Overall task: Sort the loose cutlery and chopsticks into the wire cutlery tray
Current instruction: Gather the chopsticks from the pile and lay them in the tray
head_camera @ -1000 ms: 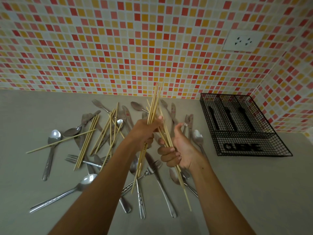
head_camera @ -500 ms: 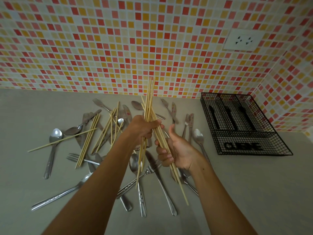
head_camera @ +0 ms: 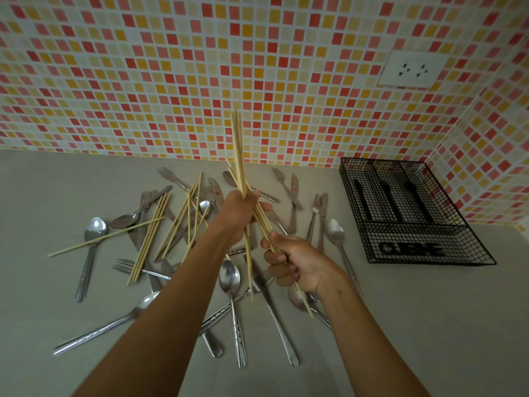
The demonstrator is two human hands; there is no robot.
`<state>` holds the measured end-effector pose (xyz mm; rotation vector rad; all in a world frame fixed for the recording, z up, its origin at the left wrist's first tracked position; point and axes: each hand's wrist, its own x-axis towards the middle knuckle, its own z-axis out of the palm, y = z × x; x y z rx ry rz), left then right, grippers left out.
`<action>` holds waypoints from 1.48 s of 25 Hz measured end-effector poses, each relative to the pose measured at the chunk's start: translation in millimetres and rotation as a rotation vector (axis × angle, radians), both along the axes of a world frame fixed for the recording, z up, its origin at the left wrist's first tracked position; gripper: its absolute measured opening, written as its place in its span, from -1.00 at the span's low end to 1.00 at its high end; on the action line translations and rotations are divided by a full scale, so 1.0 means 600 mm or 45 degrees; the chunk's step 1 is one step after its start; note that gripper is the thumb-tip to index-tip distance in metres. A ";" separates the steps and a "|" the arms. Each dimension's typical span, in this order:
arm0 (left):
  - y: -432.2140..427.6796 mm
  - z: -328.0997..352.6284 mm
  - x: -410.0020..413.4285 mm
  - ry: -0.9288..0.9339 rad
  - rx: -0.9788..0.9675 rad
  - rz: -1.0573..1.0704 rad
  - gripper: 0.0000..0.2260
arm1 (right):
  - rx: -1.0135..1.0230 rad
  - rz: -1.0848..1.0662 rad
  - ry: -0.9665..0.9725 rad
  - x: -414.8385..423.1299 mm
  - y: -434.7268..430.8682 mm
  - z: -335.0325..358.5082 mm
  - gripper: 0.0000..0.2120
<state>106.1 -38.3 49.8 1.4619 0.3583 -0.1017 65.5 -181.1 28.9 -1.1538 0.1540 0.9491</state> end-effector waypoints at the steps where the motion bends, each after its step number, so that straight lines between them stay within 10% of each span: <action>1: -0.003 0.001 0.000 0.007 -0.089 0.017 -0.79 | 0.035 0.008 0.008 0.001 0.001 -0.001 -0.68; 12: 0.000 0.088 0.055 -0.252 -0.038 0.466 -0.89 | -0.488 -0.328 -0.112 0.003 -0.027 0.007 -0.42; 22: -0.025 0.122 0.045 -0.615 0.376 0.683 -0.85 | 0.586 -1.226 0.088 -0.022 0.062 0.015 -0.55; 37: -0.095 0.113 -0.008 -0.619 0.247 0.246 -0.81 | 0.972 -1.140 0.211 -0.010 0.054 0.005 -0.56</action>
